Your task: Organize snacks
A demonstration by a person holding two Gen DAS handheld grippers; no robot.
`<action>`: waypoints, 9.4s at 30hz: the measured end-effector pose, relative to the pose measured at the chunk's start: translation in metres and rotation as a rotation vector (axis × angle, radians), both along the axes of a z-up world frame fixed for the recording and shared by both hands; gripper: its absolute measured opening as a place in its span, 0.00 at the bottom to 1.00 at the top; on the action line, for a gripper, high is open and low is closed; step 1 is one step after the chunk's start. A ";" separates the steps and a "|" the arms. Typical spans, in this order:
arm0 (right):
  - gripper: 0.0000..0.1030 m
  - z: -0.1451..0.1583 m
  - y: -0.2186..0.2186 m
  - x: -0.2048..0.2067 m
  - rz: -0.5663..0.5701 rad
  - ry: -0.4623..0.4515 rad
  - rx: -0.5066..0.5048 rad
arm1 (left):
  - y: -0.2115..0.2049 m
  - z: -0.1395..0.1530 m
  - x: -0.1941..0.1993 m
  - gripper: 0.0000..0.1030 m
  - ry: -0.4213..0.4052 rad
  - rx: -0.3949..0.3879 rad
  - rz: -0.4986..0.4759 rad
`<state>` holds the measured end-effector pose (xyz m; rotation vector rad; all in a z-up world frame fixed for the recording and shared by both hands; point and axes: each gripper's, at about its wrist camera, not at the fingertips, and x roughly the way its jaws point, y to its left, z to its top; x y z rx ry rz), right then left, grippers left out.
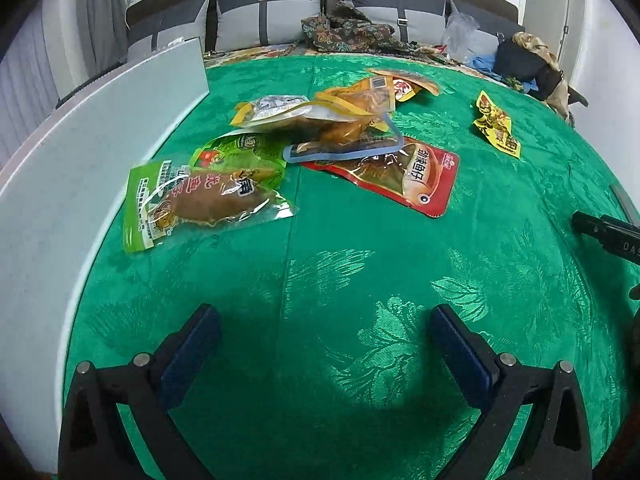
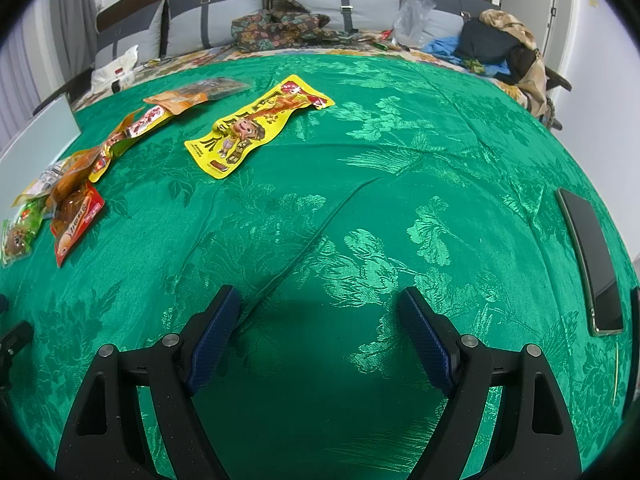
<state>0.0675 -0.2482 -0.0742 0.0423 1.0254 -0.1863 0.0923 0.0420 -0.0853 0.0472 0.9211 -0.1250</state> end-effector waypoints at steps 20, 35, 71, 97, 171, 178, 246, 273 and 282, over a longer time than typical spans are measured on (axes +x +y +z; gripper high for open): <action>0.82 0.000 0.000 0.000 -0.001 0.000 0.000 | -0.001 0.001 0.000 1.00 -0.007 0.001 0.002; 0.82 0.000 0.001 0.001 -0.002 0.001 0.000 | -0.001 0.001 -0.001 1.00 -0.008 0.001 0.003; 0.83 -0.001 0.001 0.001 -0.004 0.001 -0.001 | 0.049 0.025 0.126 0.98 0.245 -0.015 -0.088; 0.83 -0.001 0.001 0.002 -0.009 0.005 -0.004 | 0.017 0.020 0.085 0.98 0.358 0.238 -0.466; 0.83 -0.002 0.003 0.004 -0.012 0.005 -0.003 | 0.025 0.026 0.080 0.46 0.375 -0.064 -0.187; 0.83 -0.002 0.003 0.004 -0.012 0.005 -0.003 | 0.027 0.020 0.061 0.85 0.291 -0.118 0.034; 0.84 -0.023 0.047 0.203 -0.126 0.190 0.041 | 0.050 0.001 0.040 1.00 0.023 0.002 0.142; 0.64 0.024 0.050 -0.003 0.283 0.183 0.315 | 0.050 0.006 0.047 1.00 0.177 0.013 -0.028; 0.67 0.016 0.089 0.028 0.217 0.307 0.235 | 0.026 0.009 0.038 0.99 0.216 0.118 -0.170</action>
